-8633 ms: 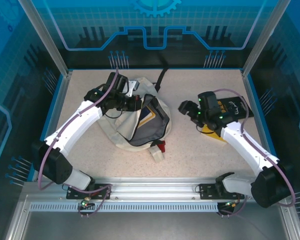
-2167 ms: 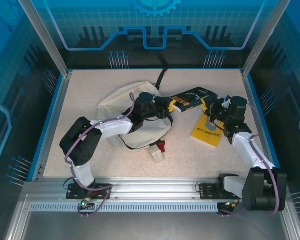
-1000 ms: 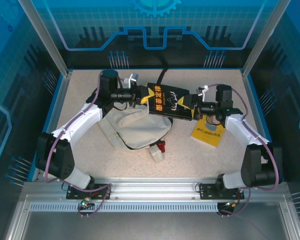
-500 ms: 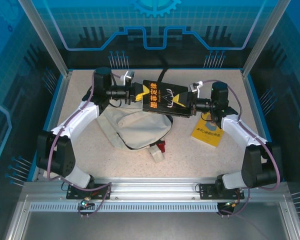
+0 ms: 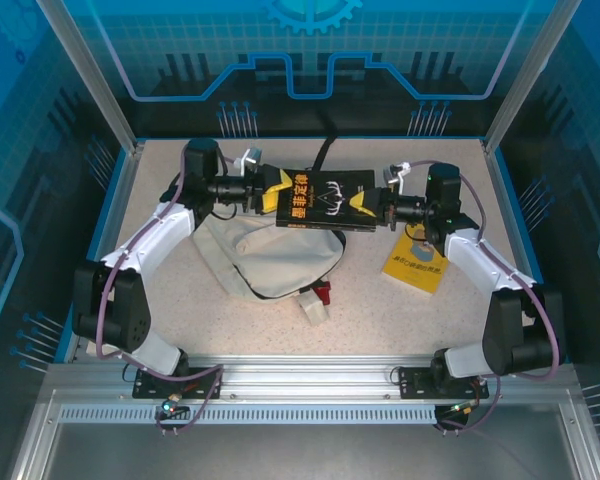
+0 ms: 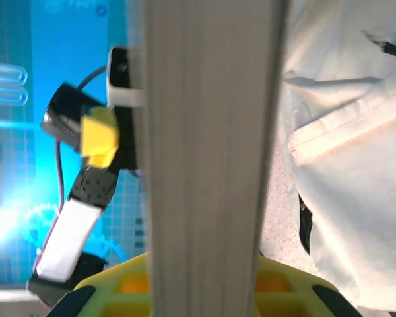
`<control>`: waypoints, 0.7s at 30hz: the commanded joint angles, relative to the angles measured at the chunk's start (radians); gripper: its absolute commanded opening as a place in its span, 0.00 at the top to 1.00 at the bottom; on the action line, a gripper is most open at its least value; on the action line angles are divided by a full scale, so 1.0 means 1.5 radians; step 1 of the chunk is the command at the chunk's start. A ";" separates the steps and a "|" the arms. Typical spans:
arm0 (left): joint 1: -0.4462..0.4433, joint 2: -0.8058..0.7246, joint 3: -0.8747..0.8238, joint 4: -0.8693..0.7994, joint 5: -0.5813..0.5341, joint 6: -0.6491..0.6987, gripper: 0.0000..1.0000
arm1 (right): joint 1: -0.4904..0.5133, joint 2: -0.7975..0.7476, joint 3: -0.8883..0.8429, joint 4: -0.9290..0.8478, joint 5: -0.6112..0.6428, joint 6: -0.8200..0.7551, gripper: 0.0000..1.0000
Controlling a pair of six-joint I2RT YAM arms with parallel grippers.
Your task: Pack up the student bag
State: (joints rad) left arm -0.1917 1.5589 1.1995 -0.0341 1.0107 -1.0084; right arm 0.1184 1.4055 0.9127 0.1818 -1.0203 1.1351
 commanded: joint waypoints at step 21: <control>-0.187 -0.067 0.040 -0.425 -0.487 0.436 0.11 | -0.034 -0.122 0.121 -0.583 0.484 0.066 1.00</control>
State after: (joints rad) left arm -0.4129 1.4574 1.2354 -0.5724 0.4004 -0.4847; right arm 0.0841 1.2743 1.0733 -0.6514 -0.3614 1.2179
